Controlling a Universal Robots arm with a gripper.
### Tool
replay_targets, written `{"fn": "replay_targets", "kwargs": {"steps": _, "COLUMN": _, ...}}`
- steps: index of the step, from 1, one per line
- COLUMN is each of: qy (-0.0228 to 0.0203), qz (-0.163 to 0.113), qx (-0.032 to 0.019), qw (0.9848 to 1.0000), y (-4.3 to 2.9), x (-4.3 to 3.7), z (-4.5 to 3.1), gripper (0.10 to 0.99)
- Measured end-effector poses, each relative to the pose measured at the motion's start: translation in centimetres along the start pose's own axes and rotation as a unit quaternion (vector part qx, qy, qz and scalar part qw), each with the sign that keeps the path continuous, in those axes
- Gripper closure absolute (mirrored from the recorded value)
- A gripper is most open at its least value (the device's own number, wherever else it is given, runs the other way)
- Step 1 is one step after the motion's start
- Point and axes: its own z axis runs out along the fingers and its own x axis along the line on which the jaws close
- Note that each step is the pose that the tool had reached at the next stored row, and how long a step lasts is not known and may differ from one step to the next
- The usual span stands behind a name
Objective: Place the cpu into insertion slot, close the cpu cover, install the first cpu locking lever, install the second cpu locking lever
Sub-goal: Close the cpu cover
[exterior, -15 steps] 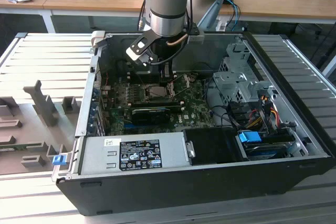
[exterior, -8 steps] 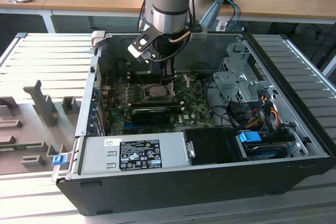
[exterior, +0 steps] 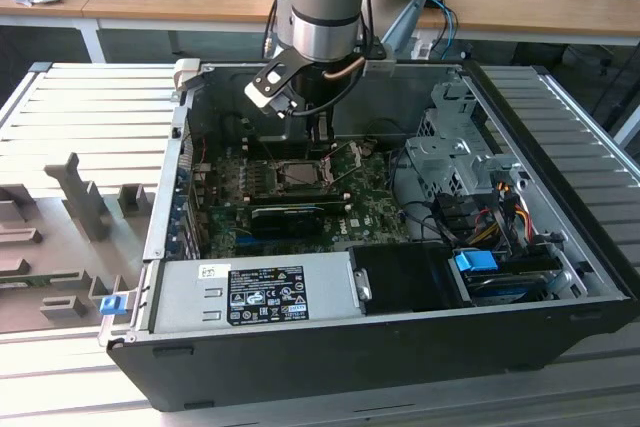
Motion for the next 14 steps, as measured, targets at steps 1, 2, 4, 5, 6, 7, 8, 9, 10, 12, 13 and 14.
{"fn": "replay_targets", "kwargs": {"steps": 1, "qy": 0.0000, "qz": 0.000, "qx": 0.0000, "qw": 1.0000, "y": 0.00, "x": 0.00, "z": -0.01, "gripper": 0.980}}
{"fn": "replay_targets", "kwargs": {"steps": 2, "qy": 0.0000, "qz": 0.000, "qx": 0.0000, "qw": 1.0000, "y": 0.00, "x": 0.00, "z": -0.03, "gripper": 0.980}}
{"fn": "replay_targets", "kwargs": {"steps": 4, "qy": 0.0000, "qz": 0.000, "qx": 0.0000, "qw": 1.0000, "y": 0.00, "x": 0.00, "z": -0.06, "gripper": 0.980}}
{"fn": "replay_targets", "kwargs": {"steps": 5, "qy": 0.0000, "qz": 0.000, "qx": 0.0000, "qw": 1.0000, "y": 0.00, "x": 0.00, "z": -0.08, "gripper": 0.980}}
{"fn": "replay_targets", "kwargs": {"steps": 6, "qy": -0.0001, "qz": 0.000, "qx": 0.0000, "qw": 1.0000, "y": 0.00, "x": 0.00, "z": -0.12, "gripper": 0.980}}
{"fn": "replay_targets", "kwargs": {"steps": 7, "qy": -0.0002, "qz": 0.000, "qx": 0.0001, "qw": 1.0000, "y": 0.01, "x": 0.01, "z": -0.16, "gripper": 0.980}}
{"fn": "replay_targets", "kwargs": {"steps": 8, "qy": -0.0007, "qz": 0.000, "qx": 0.0000, "qw": 1.0000, "y": 0.01, "x": 0.03, "z": -0.22, "gripper": 0.980}}
{"fn": "replay_targets", "kwargs": {"steps": 9, "qy": -0.0012, "qz": 0.000, "qx": 0.0000, "qw": 1.0000, "y": 0.00, "x": 0.04, "z": -0.27, "gripper": 0.980}}
{"fn": "replay_targets", "kwargs": {"steps": 10, "qy": -0.0015, "qz": 0.000, "qx": 0.0000, "qw": 1.0000, "y": 0.01, "x": 0.04, "z": -0.32, "gripper": 0.980}}
{"fn": "replay_targets", "kwargs": {"steps": 12, "qy": -0.0023, "qz": 0.000, "qx": 0.0000, "qw": 1.0000, "y": 0.01, "x": 0.07, "z": -0.45, "gripper": 0.980}}
{"fn": "replay_targets", "kwargs": {"steps": 13, "qy": -0.0028, "qz": 0.000, "qx": 0.0000, "qw": 1.0000, "y": 0.01, "x": 0.08, "z": -0.54, "gripper": 0.980}}
{"fn": "replay_targets", "kwargs": {"steps": 14, "qy": -0.0030, "qz": 0.000, "qx": 0.0000, "qw": 1.0000, "y": 0.01, "x": 0.09, "z": -0.62, "gripper": 0.980}}
